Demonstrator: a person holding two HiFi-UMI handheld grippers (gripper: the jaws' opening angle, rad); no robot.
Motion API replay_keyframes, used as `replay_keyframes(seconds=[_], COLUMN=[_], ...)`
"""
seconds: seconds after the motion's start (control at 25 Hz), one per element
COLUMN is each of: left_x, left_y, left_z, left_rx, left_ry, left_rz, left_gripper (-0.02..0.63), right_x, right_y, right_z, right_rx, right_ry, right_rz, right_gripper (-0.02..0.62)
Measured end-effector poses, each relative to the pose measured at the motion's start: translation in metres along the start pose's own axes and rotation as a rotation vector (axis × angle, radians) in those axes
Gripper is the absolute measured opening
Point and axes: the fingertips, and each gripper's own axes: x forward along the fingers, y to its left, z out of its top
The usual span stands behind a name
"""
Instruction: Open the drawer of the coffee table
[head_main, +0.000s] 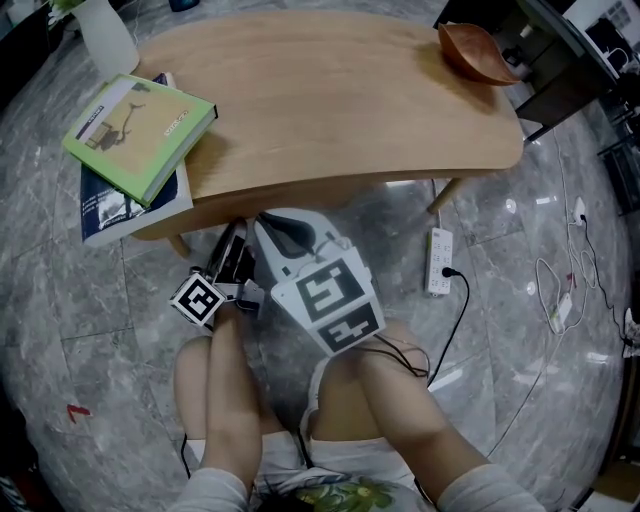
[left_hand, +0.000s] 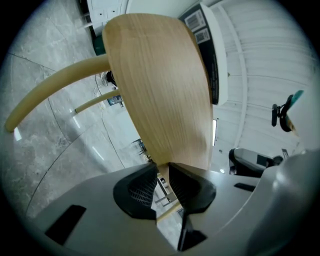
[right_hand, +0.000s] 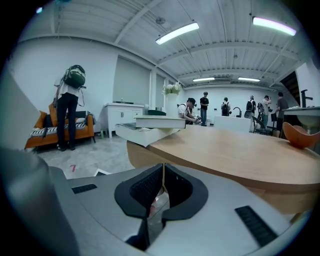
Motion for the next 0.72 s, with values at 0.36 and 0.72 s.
replay_keyframes(seconds=[0.36, 0.72], left_x=[-0.015, -0.022], left_y=[-0.002, -0.015], left_z=[-0.007, -0.012], left_rx=[0.063, 0.076], left_ry=[0.030, 0.046], left_rz=[0.028, 0.028], left_gripper=[0.071, 0.066], right_x=[0.002, 0.000], right_y=[0.014, 0.025], right_z=[0.005, 0.010], right_rx=[-0.047, -0.223], right_ry=[-0.014, -0.017], right_rz=[0.049, 0.032], right_gripper=[0.023, 0.023])
